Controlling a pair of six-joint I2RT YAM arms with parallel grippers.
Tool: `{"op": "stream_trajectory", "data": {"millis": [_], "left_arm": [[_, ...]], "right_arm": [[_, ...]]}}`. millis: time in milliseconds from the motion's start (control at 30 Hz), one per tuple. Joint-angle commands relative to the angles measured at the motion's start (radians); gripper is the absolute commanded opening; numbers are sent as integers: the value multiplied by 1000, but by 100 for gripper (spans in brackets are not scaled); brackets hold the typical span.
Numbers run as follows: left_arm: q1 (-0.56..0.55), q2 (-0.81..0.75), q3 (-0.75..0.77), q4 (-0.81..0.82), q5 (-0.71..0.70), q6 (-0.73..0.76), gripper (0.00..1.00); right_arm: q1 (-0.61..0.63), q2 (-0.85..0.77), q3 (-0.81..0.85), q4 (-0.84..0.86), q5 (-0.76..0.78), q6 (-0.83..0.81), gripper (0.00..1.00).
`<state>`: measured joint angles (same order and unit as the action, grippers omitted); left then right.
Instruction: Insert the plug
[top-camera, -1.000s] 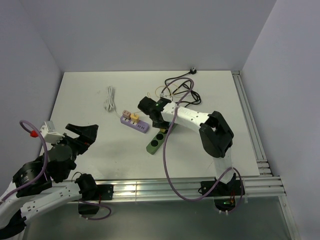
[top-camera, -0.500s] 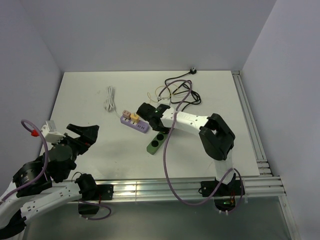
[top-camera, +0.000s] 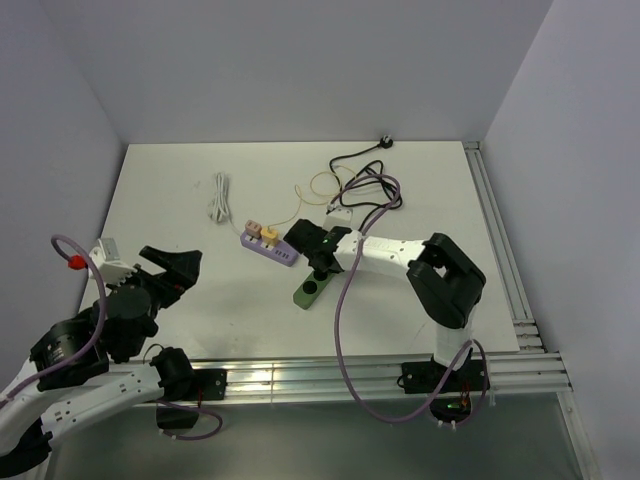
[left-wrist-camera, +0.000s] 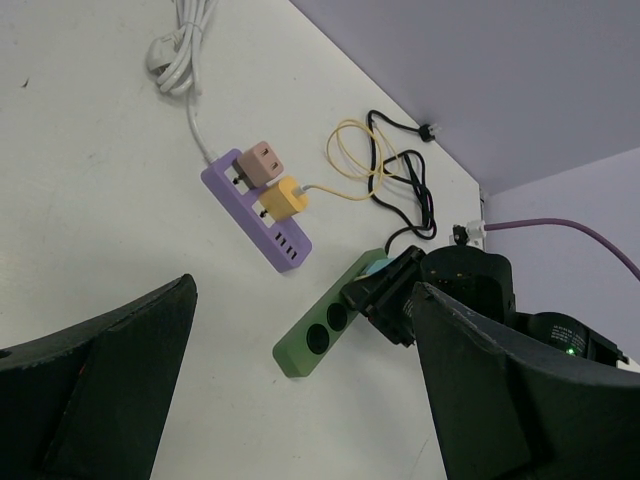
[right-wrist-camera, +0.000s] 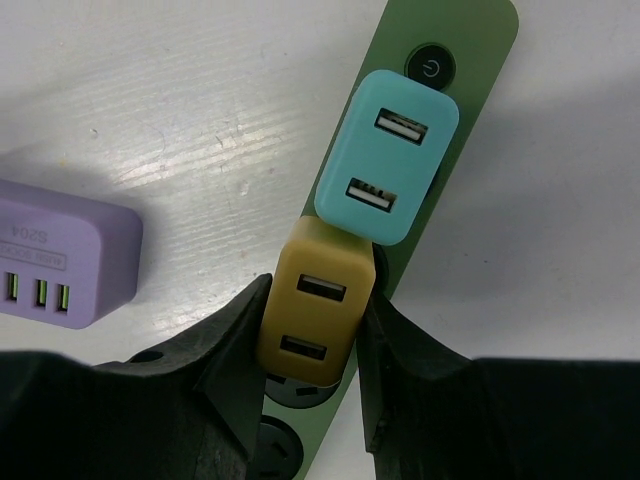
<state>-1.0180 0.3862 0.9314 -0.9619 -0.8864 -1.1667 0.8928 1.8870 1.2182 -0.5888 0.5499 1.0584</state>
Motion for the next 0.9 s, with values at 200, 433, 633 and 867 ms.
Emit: {"op": "stream_trajectory", "data": {"millis": [200,433,633,867], "left_arm": [[-1,34,1,46,30,13,94],[-1,51,4,95,49,53,95],[-1,79,33,85,53,65,95],[-1,48,37,89,43,93,95]], "right_arm": [[-2,110,-112,-155,-150,-12,17],[-3,21,-13,-244,-68,-66,91],[20,-49,116,-348,-16,-101,100],[23,-189,159,-414,2,-103,95]]}}
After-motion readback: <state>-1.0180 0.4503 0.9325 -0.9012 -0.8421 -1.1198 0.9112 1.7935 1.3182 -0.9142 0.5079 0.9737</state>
